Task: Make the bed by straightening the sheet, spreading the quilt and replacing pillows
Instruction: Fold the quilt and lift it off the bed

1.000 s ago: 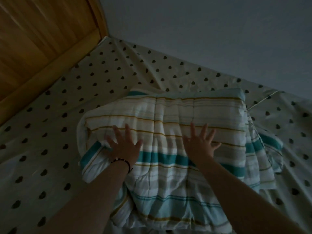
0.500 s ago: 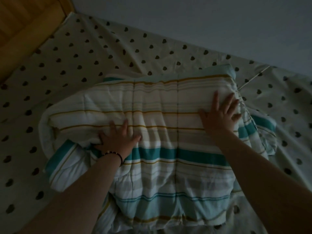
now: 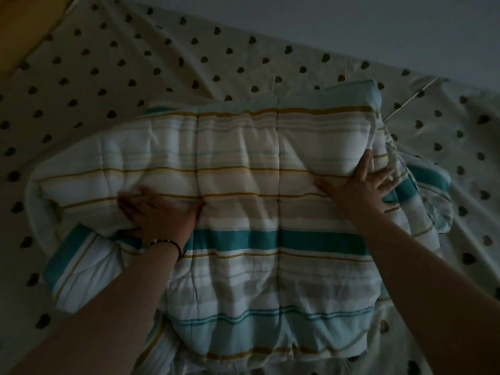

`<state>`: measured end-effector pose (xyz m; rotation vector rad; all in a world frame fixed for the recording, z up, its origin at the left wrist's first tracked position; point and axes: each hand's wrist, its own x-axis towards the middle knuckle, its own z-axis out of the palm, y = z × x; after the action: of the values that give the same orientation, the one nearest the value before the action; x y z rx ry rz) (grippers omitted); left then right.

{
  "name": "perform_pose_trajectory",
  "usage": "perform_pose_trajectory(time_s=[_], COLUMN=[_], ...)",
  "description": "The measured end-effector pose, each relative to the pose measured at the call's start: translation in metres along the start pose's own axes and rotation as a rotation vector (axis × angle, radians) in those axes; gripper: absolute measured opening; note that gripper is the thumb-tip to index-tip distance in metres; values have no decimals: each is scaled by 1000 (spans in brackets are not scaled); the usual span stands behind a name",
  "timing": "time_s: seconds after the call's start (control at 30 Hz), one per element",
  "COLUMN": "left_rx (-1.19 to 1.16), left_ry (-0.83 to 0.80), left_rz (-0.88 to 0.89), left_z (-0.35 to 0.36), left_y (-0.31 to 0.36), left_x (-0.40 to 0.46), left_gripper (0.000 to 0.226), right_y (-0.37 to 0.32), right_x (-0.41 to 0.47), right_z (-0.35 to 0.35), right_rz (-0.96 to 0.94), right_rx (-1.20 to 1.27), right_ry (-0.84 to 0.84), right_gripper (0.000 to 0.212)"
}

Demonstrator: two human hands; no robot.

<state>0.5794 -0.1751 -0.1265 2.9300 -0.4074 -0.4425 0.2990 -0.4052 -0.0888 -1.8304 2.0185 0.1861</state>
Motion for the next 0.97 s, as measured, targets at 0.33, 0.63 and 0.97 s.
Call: perform_pose_trajectory(time_s=[0.33, 0.63, 0.97], left_rx=[-443, -344, -177], left_ry=[-230, -325, -304], left_rz=[-1, 156, 422], left_z=[35, 48, 31], left_y=[7, 17, -6], left_x=[23, 32, 15], left_gripper=[151, 98, 43], right_y=[-4, -49, -81], right_x=[27, -2, -58], right_z=[62, 76, 85], right_rz=[79, -197, -354], right_rx=[289, 207, 469], right_ry=[-202, -362, -303], right_gripper=[162, 67, 81])
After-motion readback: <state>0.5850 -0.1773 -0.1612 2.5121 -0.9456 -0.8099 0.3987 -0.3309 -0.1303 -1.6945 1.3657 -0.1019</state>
